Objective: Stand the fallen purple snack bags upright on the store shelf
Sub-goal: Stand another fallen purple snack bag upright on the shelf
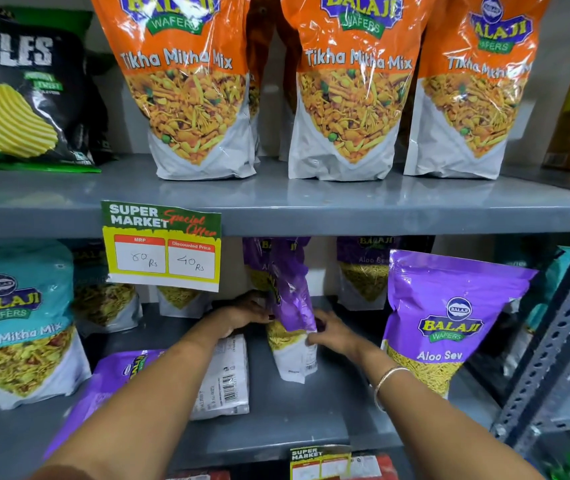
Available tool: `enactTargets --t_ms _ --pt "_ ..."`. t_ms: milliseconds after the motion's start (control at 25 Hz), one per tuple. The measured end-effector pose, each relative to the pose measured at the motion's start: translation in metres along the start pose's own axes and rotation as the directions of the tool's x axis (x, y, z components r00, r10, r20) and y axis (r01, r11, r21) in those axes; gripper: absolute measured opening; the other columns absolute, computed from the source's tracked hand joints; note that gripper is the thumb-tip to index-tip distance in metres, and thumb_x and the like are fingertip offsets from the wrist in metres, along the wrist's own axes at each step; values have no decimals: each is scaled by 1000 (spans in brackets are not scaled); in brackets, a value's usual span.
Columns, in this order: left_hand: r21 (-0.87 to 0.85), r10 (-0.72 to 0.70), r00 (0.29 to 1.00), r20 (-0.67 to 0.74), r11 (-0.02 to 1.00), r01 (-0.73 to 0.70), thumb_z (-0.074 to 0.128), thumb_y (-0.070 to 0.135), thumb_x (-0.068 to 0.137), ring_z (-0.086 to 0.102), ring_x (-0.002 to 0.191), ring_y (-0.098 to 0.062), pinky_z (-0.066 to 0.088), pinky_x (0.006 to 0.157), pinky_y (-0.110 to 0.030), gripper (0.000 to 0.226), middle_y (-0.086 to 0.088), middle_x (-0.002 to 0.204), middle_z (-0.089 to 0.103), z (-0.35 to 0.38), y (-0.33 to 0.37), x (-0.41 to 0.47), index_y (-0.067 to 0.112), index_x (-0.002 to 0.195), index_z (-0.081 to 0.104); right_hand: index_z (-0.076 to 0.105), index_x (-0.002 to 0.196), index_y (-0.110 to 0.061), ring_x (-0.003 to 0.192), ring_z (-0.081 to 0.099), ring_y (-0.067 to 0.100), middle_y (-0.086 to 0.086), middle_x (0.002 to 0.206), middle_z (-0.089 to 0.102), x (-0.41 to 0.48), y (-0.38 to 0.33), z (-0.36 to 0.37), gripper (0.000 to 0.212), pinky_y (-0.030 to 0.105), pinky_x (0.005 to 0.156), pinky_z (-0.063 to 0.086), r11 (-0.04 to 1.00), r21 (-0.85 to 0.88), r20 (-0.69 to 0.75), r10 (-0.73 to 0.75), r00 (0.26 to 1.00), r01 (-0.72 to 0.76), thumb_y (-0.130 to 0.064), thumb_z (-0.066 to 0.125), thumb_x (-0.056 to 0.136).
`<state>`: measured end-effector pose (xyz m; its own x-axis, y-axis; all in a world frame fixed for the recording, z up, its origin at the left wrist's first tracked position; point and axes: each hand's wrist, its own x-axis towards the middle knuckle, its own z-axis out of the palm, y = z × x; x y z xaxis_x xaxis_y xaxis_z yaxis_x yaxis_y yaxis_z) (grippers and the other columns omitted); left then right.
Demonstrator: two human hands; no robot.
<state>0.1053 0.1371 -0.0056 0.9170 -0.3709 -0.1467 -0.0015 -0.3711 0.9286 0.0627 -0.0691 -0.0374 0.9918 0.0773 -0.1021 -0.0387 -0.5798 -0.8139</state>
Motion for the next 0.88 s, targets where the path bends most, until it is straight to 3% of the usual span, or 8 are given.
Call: enactTargets --t_ms 80,160,280,400,520,600,800,880 --pt "82 48 993 -112 996 -39 76 3 64 51 105 -23 45 79 -24 57 -12 106 51 2 -2 7 3 114 46 55 119 -19 104 54 22 7 108 57 4 1 -7 58 32 91 44 998 68 79 -20 997 15 2 65 66" --pt "59 59 991 -124 997 -52 75 -5 67 40 113 -16 39 90 -25 68 -7 120 42 8 1 9 2 124 38 57 116 -14 97 56 20 5 103 61 11 5 -13 51 27 84 44 997 80 60 -9 998 4 8 63 70" --pt "-36 55 997 -51 998 -57 69 -16 67 43 113 -17 44 90 -30 91 -10 132 44 12 6 12 5 140 19 55 115 -3 74 57 15 9 94 61 13 13 -16 41 14 58 47 997 72 -95 -12 995 19 8 61 76" --pt "-10 31 999 15 999 -30 74 -11 60 46 110 -18 39 90 -28 95 -15 130 50 8 11 16 6 140 25 48 118 -7 62 58 21 13 94 57 13 16 -13 44 15 36 46 991 133 -265 45 963 -10 4 62 77" --pt "-29 43 999 20 999 -43 74 -12 62 46 113 -15 41 91 -22 88 -18 140 48 9 10 16 4 137 32 44 124 -11 101 61 25 9 111 61 11 13 -10 62 20 72 56 938 334 -16 -89 996 89 9 69 71" --pt "-56 70 997 11 996 -69 74 -13 63 47 112 -13 48 78 -12 84 -18 139 48 10 9 12 2 135 33 46 126 -12 113 59 21 8 121 61 7 7 -8 62 20 90 52 904 411 45 -149 988 117 4 71 72" --pt "-60 14 998 63 998 -10 77 4 68 49 107 -15 50 72 -11 72 -17 136 51 14 12 2 0 131 44 49 124 -17 105 64 18 9 124 63 6 -7 -3 61 27 89 54 845 519 -97 -96 991 132 -23 72 67" --pt "-52 36 995 89 998 -31 89 39 39 51 109 -16 49 81 -17 108 -7 127 54 17 12 0 1 130 45 51 125 -11 106 64 19 9 123 64 7 -5 0 62 39 96 52 860 492 -119 -91 989 138 -28 71 68"
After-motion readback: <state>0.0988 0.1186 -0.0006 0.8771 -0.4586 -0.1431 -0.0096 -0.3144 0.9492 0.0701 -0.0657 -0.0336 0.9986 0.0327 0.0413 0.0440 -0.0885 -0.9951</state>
